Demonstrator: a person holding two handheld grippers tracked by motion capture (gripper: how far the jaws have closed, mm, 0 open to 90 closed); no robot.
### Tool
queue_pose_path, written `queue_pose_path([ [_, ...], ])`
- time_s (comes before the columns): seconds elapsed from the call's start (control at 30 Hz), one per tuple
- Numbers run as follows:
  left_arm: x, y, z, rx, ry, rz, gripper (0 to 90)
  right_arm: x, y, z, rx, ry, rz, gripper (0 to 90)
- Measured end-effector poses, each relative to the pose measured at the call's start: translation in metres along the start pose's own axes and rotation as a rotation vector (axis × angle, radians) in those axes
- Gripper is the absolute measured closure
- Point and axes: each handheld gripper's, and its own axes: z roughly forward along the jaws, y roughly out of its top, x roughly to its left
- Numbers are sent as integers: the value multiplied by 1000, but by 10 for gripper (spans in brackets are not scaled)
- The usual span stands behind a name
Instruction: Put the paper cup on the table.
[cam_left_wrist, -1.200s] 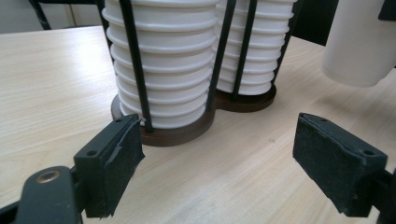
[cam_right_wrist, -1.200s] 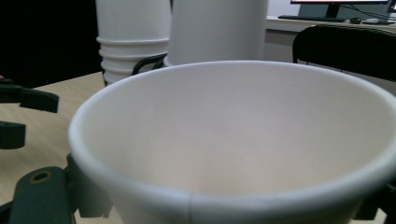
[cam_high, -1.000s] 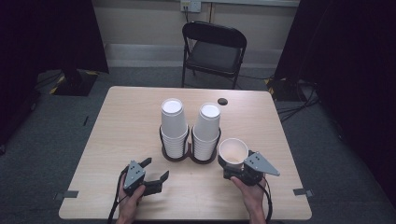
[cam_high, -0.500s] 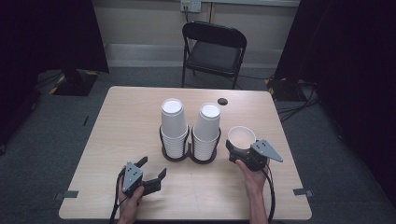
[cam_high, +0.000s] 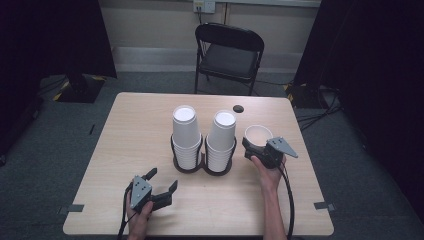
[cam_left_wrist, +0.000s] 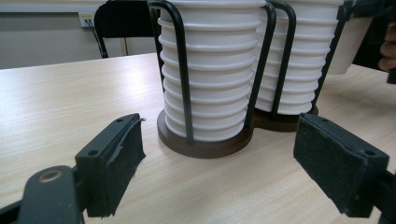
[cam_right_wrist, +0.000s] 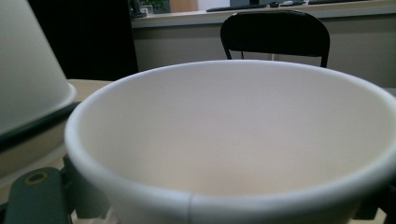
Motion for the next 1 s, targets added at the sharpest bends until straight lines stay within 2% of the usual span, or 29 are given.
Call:
queue_pose_path([
  [0.1, 0, 0, 0, -3, -2, -4, 157, -4, -7, 7, 24, -5, 12, 120],
  [0.17, 0, 0, -1, -4, 4, 3, 157, -5, -10, 10, 35, -11, 4, 120],
  [0.23, 0, 0, -1, -9, -2, -8, 157, -6, -12, 12, 44, -18, -8, 120],
  [0.37, 1, 0, -1, -9, -2, -8, 157, -9, -17, 16, 61, -18, 5, 119],
  [0.5, 1, 0, -1, -10, -2, -11, 158, -9, -19, 16, 73, -15, -1, 117],
  [0.7, 1, 0, -1, -11, -13, -11, 159, -7, -20, 13, 121, -17, -27, 110],
  [0.83, 0, -1, -1, -12, -4, -6, 159, -7, -20, 12, 141, -30, -39, 110],
  [1.0, 0, -1, -1, -15, -3, -6, 159, -10, -26, 16, 196, -28, -20, 130],
])
